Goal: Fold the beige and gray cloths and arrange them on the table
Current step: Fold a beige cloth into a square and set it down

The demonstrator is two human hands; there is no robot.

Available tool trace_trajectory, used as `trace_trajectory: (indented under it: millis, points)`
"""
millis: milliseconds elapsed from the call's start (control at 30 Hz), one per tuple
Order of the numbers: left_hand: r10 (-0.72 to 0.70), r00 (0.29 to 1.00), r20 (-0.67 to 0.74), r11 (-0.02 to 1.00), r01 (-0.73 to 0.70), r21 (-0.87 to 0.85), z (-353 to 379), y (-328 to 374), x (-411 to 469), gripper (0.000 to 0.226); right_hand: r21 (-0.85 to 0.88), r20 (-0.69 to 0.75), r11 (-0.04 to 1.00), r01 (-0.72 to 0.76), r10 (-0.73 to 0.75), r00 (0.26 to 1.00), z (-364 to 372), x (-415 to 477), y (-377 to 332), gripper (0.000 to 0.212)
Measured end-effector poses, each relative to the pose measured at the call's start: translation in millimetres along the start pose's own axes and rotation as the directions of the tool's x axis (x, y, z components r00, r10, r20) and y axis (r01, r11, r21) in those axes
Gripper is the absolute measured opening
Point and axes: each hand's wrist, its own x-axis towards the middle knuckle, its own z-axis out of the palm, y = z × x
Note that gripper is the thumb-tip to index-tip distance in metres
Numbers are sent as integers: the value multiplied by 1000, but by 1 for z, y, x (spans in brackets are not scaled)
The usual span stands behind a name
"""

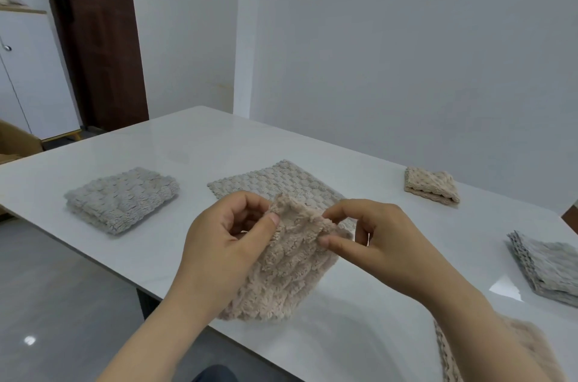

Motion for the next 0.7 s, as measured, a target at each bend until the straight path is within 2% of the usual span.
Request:
trace_trajectory:
  millis: [167, 267, 367, 433, 567, 700]
  points:
    - [75, 996, 47, 995, -78, 56, -12, -3, 5, 8, -40, 66, 999, 26, -23, 998, -2, -1, 1, 16]
    - [145, 988, 54, 968, -154, 198, -17, -2, 6, 7, -71, 52, 996, 50, -46, 998, 0, 0, 4, 15]
    - [228, 969, 100, 886, -249, 391, -18, -4, 6, 4, -148, 44, 985, 91, -86, 995, 3, 2, 8, 38]
    - [264, 957, 117, 847, -288, 448, -18, -7, 7, 4, -180, 33, 979, 94, -90, 995, 5, 4, 8, 45]
    - [258, 962, 90, 876, -272, 399, -14, -8, 12, 2, -200, -67, 979, 39, -54, 996, 9, 7, 10, 35]
    - [193, 980, 46, 936, -198, 291, -7, -7, 23, 5, -63, -188, 998, -16, 4, 982, 16, 8, 11, 23]
